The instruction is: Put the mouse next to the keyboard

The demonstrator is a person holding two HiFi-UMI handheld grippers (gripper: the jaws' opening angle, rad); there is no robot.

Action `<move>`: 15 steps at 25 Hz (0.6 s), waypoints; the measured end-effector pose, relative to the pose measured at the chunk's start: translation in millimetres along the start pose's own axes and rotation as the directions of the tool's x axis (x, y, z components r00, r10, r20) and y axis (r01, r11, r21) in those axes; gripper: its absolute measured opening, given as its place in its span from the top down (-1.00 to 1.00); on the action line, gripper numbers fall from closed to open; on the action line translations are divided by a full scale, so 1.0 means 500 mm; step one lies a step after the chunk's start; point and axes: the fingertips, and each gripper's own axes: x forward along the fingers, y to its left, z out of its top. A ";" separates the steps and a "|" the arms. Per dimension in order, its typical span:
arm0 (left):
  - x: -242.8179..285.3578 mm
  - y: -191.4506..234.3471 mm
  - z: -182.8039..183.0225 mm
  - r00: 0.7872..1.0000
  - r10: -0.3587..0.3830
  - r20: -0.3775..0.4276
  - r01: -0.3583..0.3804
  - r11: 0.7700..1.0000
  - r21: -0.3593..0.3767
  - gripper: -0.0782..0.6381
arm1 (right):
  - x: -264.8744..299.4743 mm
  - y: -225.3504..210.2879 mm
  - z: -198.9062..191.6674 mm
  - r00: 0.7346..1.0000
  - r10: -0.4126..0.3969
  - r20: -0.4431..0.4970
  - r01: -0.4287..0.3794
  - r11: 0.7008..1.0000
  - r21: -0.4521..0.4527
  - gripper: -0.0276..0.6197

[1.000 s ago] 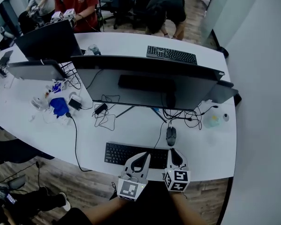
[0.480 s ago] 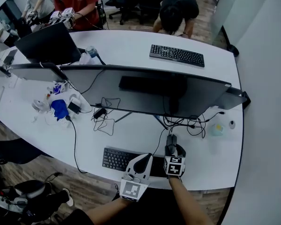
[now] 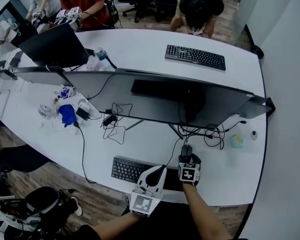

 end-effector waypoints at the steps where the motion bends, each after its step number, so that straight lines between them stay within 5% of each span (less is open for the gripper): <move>1: 0.000 -0.002 0.000 1.000 -0.005 -0.009 0.005 1.000 0.008 0.77 | 0.002 0.000 -0.001 1.000 0.001 0.002 -0.001 1.000 0.001 0.03; 15: -0.035 -0.019 0.001 1.000 -0.014 -0.006 0.014 1.000 0.012 0.77 | -0.055 -0.022 0.007 0.995 -0.023 0.102 0.020 0.999 0.033 0.08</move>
